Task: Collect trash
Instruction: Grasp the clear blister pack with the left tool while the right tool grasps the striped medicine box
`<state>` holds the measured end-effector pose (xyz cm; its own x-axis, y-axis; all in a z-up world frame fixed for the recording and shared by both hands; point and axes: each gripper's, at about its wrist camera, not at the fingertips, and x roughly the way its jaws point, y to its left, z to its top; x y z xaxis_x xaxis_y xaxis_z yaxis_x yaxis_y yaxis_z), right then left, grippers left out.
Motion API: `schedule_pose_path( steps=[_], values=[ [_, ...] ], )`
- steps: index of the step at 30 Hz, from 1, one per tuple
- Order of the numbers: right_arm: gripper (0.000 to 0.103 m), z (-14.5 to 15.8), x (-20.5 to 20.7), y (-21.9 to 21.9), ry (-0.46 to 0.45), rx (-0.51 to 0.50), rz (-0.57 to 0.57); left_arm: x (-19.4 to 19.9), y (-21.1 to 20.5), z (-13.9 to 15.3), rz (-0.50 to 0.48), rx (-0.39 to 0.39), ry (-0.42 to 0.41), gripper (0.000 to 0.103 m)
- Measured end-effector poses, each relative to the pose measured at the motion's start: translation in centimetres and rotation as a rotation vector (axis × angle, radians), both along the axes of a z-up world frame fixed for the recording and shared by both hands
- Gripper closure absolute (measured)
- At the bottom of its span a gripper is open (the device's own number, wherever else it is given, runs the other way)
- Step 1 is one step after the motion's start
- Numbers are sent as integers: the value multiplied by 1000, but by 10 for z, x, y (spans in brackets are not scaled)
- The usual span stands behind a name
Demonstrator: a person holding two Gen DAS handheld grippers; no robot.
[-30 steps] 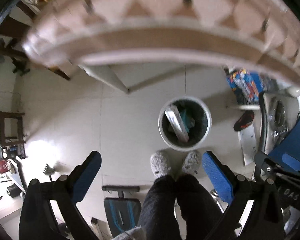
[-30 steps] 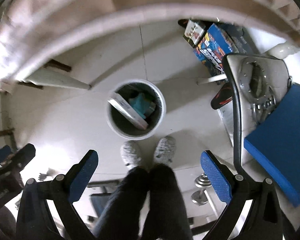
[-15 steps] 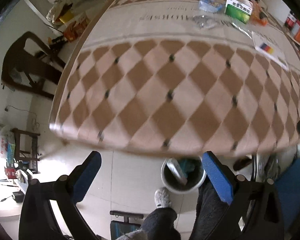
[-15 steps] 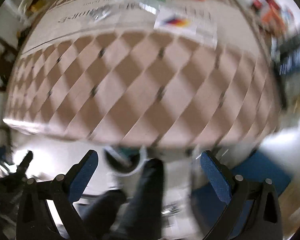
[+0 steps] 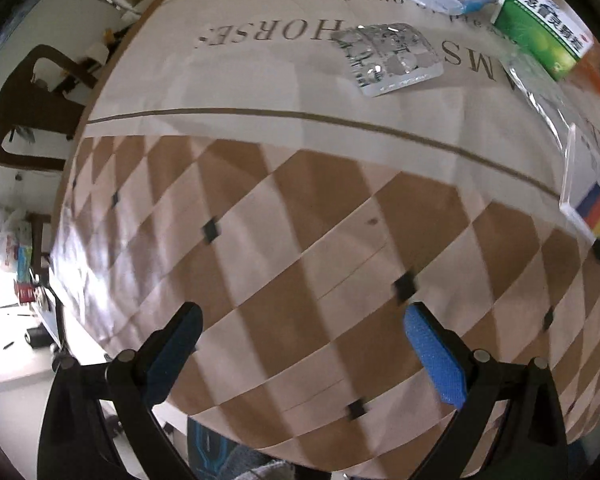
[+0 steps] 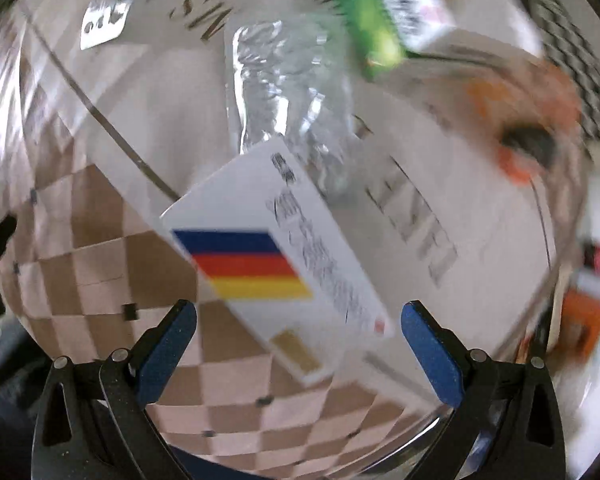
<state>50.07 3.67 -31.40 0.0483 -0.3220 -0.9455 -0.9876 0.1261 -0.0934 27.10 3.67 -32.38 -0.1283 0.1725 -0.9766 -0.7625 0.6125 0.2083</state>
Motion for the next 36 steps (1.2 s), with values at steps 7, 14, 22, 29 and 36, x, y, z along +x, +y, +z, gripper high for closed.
schedule_pose_path(
  steps=[7, 14, 22, 29, 36],
  values=[
    [12, -20, 12, 1, 111, -8, -2, 18, 16, 6, 15, -8, 13, 0],
    [15, -4, 60, -45, 164, 100, -455, 36, 83, 22, 173, -81, -114, 0],
    [15, 6, 153, -118, 34, 248, -1146, 71, 148, -1, 258, -198, -184, 1],
    [7, -12, 178, -111, 40, 181, -1100, 91, 157, -14, 207, -173, -135, 26],
    [7, -15, 161, -81, -45, 157, -942, 102, 126, 3, 117, -105, -135, 50]
  ],
)
